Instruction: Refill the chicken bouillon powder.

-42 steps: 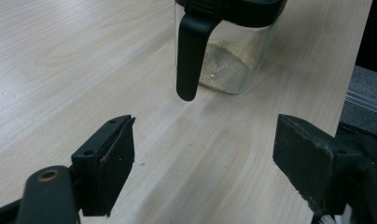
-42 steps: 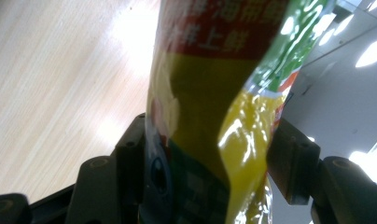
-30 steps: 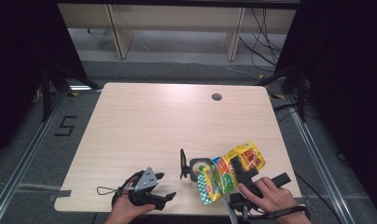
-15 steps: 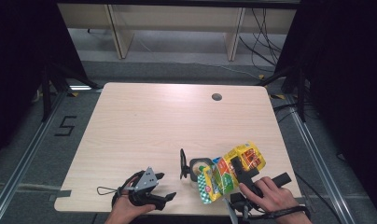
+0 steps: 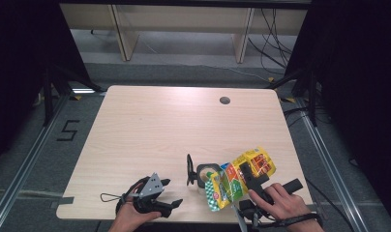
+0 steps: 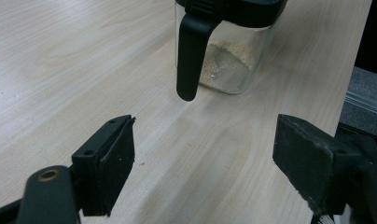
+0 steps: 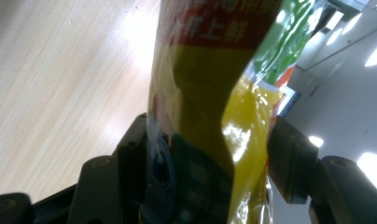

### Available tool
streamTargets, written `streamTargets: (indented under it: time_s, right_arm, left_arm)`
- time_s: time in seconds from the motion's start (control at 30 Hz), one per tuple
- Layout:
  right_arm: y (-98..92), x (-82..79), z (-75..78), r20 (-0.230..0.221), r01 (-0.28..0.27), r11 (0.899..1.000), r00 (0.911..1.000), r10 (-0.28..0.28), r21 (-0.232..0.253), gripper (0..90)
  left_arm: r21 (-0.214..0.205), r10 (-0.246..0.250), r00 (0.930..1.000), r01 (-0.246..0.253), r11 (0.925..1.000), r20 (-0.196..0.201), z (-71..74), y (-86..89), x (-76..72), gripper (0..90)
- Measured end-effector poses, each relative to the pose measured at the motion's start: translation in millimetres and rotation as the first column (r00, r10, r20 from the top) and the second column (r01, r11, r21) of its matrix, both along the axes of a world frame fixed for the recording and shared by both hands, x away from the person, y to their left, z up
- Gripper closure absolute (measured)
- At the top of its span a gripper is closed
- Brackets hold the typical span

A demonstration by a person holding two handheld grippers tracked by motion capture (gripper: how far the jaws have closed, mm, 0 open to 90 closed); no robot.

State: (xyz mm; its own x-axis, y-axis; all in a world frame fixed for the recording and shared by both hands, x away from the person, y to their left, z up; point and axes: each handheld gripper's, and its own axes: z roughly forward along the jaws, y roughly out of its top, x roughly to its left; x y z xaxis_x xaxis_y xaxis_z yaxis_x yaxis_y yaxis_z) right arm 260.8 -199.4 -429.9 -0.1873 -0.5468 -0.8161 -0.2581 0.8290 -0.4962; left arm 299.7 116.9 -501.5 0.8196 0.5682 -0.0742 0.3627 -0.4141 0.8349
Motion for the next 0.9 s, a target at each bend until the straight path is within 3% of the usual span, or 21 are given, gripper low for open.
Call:
streamTargets:
  time_s: [0.27,0.3,0.37,0.43,0.5,0.53,0.6,0.63,0.67,0.7,0.73,0.77,0.87,0.9]
  right_arm:
    - [0.1,-1.8,1.6,0.015,-0.003,1.000,0.9999,0.004,-0.006,42.1]
    - [1.0,-0.3,3.0,0.017,-0.022,0.999,0.9996,0.022,-0.036,42.1]
    - [0.8,0.5,1.3,0.018,-0.037,0.999,0.9991,0.037,-0.033,42.1]
    - [1.4,-0.6,-1.0,-0.009,-0.004,1.000,1.0000,0.004,-0.001,42.2]
    - [1.9,1.0,-0.4,0.013,-0.044,0.999,0.9989,0.044,-0.027,42.3]
    - [2.7,0.7,0.9,-0.007,-0.030,0.999,0.9995,0.030,-0.033,42.3]
    - [2.1,-1.6,-0.4,0.004,-0.009,1.000,1.0000,0.009,-0.006,42.3]
    - [2.7,-0.1,1.2,0.005,-0.031,0.999,0.9995,0.031,-0.034,42.3]
    - [2.1,-1.8,-0.8,0.003,-0.008,1.000,1.0000,0.008,-0.004,42.3]
    - [1.7,-1.0,-1.4,0.008,-0.023,1.000,0.9997,0.023,0.001,42.3]
    - [2.2,0.3,0.2,0.013,-0.043,0.999,0.9990,0.044,-0.027,42.3]
    - [1.7,-1.2,-1.5,0.012,-0.026,1.000,0.9996,0.026,0.002,42.3]
    - [2.3,-3.2,1.9,0.018,-0.026,1.000,0.9995,0.027,-0.005,42.4]
    - [2.9,-1.7,4.8,0.010,-0.042,0.998,0.9991,0.042,-0.038,42.4]
  left_arm:
    - [0.003,-0.006,1.0000,0.006,1.0000,0.003,-0.6,0.1,0.8,20.3]
    - [0.002,-0.006,1.0000,0.006,1.0000,0.001,-0.6,0.1,0.9,20.3]
    - [0.008,-0.007,1.0000,0.007,0.9999,0.002,-0.2,0.3,0.4,20.3]
    - [0.003,-0.009,1.0000,0.009,1.0000,0.002,-0.7,0.0,1.0,20.3]
    - [0.003,-0.008,1.0000,0.008,1.0000,0.002,-0.7,0.0,0.9,20.2]
    - [0.005,-0.010,1.0000,0.010,0.9999,0.002,-0.6,0.2,0.8,20.3]
    - [0.003,-0.007,1.0000,0.007,1.0000,0.002,-0.7,0.1,0.9,20.3]
    - [0.003,-0.007,1.0000,0.007,1.0000,0.002,-0.7,0.0,0.9,20.3]
    - [0.009,-0.007,1.0000,0.007,0.9999,0.002,-0.1,0.3,0.4,20.3]
    - [0.010,-0.010,0.9999,0.010,0.9999,0.004,-0.1,0.3,0.4,20.3]
    - [0.012,-0.012,0.9999,0.012,0.9999,0.005,-0.1,0.4,0.7,20.3]
    - [0.000,-0.007,1.0000,0.007,1.0000,0.001,-0.8,-0.4,0.5,20.3]
    - [0.010,-0.015,0.9999,0.015,0.9998,0.005,-0.3,0.1,0.7,20.3]
    - [0.008,-0.014,0.9999,0.014,0.9999,0.005,-0.3,0.0,0.6,20.3]
